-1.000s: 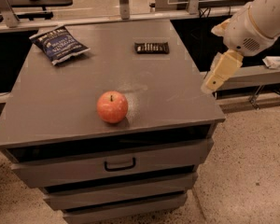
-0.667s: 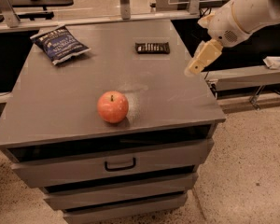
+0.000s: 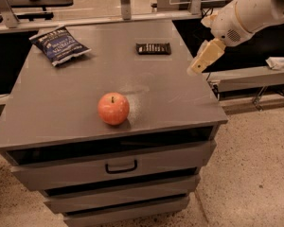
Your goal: Move rxbar chocolate near apple
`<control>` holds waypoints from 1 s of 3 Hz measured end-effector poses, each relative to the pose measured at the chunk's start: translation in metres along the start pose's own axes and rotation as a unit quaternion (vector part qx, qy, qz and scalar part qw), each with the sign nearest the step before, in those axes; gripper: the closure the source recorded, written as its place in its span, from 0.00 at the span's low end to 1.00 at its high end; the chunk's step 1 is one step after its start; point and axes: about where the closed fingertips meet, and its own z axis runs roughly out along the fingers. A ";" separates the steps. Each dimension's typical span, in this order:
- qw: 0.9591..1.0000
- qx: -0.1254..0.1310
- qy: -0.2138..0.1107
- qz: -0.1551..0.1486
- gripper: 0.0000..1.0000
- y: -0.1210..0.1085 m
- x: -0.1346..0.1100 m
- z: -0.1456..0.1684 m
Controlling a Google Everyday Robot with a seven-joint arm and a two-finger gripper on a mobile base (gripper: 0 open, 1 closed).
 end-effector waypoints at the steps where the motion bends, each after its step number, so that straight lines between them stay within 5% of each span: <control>1: 1.000 0.012 -0.011 0.008 0.00 -0.005 -0.002 0.003; 3: 0.993 0.042 -0.074 0.078 0.00 -0.072 -0.022 0.065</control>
Offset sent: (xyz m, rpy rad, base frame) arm 0.0947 0.0108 0.0063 0.1874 -0.1165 -0.1475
